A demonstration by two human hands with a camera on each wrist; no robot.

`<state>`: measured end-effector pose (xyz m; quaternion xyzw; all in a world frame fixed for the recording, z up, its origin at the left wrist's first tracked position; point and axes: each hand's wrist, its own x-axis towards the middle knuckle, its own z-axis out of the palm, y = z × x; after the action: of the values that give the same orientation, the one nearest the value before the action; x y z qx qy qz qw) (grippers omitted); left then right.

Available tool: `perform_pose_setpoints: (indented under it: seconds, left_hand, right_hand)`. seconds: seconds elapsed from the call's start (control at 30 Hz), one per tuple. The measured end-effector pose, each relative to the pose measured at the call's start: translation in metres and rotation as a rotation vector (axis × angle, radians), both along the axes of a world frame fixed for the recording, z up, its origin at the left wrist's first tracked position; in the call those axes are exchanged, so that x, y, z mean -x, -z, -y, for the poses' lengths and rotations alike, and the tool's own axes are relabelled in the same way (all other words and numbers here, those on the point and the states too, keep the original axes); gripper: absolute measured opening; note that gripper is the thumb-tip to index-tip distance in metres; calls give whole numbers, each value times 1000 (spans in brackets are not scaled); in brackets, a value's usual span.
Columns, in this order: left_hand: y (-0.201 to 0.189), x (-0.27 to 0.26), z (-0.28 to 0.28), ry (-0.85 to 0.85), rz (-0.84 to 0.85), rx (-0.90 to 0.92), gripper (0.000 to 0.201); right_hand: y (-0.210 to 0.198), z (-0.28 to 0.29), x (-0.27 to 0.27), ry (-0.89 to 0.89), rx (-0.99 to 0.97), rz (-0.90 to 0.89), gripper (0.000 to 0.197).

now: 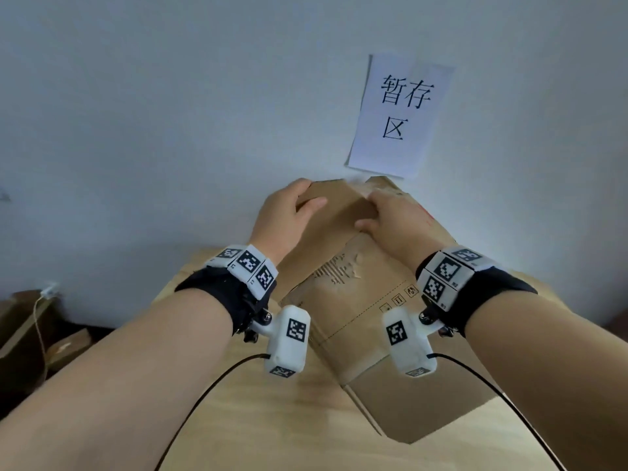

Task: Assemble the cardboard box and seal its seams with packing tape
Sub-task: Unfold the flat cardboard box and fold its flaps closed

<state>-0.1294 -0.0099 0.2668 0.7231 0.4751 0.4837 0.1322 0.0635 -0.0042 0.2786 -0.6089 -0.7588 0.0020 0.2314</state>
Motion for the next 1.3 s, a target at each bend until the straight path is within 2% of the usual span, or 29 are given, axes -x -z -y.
perform_pose_setpoints:
  seconds: [0.17,0.23,0.3,0.43,0.57,0.63,0.77,0.8,0.87,0.93,1.0,1.1,1.2,1.23,1.3]
  left_hand:
    - [-17,16,2,-44,-78,-144,23]
    - [-23,20,1,-115,-197,-247,24]
    - [-25,23,0,-178,-329,-313,27]
    - [-17,26,0,-104,-524,-459,32]
    - [-7,27,-4,-57,-565,-525,33]
    - [-4,23,-4,-53,-521,-504,36]
    - [9,15,-1,-68,-457,-442,45]
    - [14,14,1,-74,-455,-451,47]
    - [24,12,5,-92,-446,-480,52]
    - [31,10,10,-82,-403,-494,58]
    - [35,9,16,-47,-330,-487,53]
    - [39,10,24,-26,-188,-398,45]
    - [41,18,24,-58,-31,-251,42]
    - [41,22,22,-68,16,-209,43]
    - [39,28,19,-66,71,-158,46]
  right_hand:
    - [-17,20,23,135,-92,-55,29]
    - [-15,24,32,172,-140,-117,31]
    - [-8,22,39,170,-101,-178,33]
    - [21,13,47,119,-15,-283,35]
    - [40,9,45,77,63,-304,31]
    - [40,7,39,18,93,-152,48]
    - [33,11,24,-200,222,56,111]
    - [32,12,19,-240,241,124,120]
    - [27,12,11,-258,252,270,127]
    - [19,9,5,-238,221,360,124]
    - [14,5,1,-214,217,422,116]
    - [15,-3,1,-239,211,469,88]
    - [9,-8,-2,-318,102,516,55]
    - [5,-8,-4,-332,81,552,48]
    - [-1,-9,-8,-345,76,591,47]
